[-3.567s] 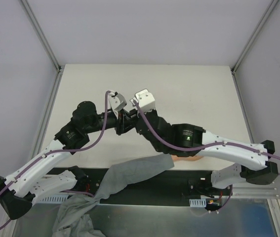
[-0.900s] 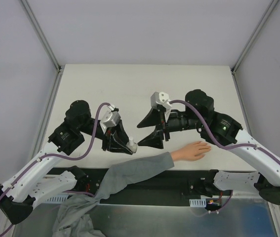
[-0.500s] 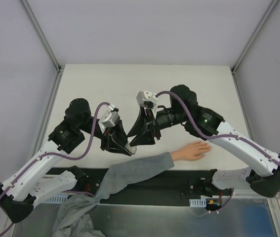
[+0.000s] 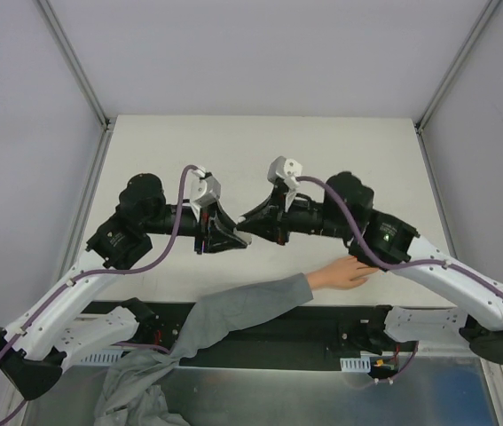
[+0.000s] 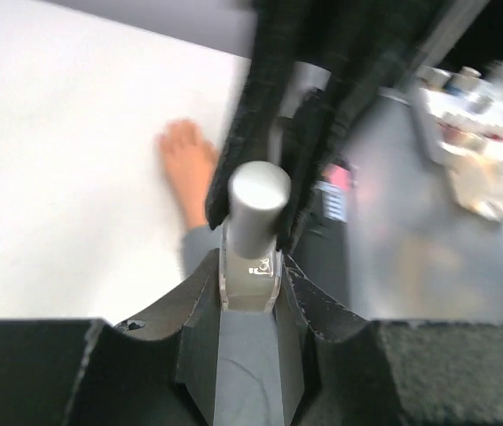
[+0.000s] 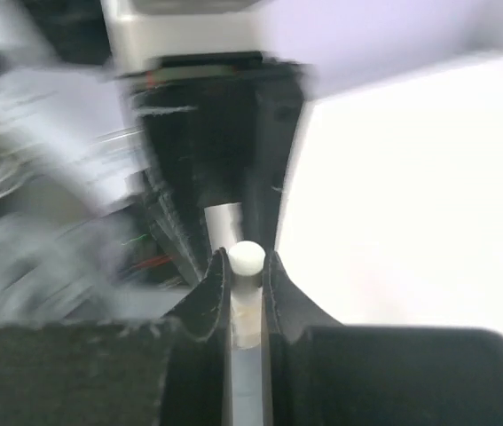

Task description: Paint the nails

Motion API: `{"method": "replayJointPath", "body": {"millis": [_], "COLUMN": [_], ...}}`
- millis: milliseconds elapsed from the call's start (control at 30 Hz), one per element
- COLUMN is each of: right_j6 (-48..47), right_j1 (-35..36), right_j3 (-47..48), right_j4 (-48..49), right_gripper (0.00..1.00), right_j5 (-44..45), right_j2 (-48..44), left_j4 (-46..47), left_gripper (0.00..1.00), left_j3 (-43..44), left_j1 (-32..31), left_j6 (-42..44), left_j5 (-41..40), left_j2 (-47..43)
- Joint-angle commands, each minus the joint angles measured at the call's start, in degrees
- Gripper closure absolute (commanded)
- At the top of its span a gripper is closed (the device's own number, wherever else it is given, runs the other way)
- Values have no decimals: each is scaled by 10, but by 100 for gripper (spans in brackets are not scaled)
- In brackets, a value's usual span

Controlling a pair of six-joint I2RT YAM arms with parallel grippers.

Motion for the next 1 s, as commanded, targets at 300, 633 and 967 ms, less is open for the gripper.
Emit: {"method": "replayJointPath", "body": {"millis": [300,633,967], "right_j6": [-19,-95,-50], "right_j1": [244,136,1], "right_j3": [136,138,68], "right_j4": [-170,-232,-91], "right_gripper": [99,40,35], "right_j5": [781,279,-173], "right_j2": [124,69,-5], "left_j4": [46,44,45], "left_gripper": [100,100,100], "left_j3": [38,-17,-3], "left_j1": [19,19,19], "left_j6": [16,42,30], "left_j5": [-299,-78,186], "left_j2": [11,-53,-46]}}
